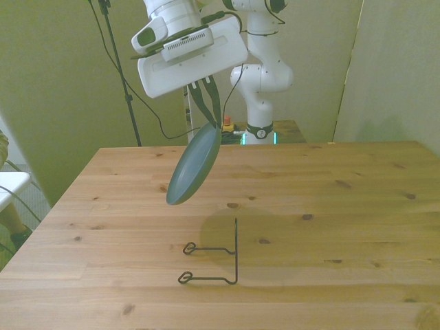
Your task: Load the plate
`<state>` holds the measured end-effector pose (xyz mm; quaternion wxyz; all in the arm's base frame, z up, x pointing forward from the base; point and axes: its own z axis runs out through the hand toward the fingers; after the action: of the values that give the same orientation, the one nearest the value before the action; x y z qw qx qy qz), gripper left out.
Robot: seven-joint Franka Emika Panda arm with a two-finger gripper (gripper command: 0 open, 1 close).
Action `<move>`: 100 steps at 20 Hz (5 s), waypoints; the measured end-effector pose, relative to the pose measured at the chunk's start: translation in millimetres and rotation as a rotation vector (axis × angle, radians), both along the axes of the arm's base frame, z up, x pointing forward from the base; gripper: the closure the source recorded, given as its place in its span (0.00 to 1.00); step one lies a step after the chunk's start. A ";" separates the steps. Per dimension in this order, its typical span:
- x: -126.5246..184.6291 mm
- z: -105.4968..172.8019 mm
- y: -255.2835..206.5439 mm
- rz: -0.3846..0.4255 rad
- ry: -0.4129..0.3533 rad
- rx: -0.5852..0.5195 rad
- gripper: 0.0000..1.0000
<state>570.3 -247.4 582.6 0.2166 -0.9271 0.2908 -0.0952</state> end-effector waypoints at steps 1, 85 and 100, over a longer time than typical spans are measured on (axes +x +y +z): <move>0.6 0.5 -5.3 0.016 -0.004 0.014 1.00; 81.7 -116.1 -44.8 0.112 -0.196 0.513 1.00; 88.2 -122.5 -45.7 0.115 -0.194 0.513 1.00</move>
<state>658.5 -293.1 460.2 0.4761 -0.8434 0.2302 -0.0946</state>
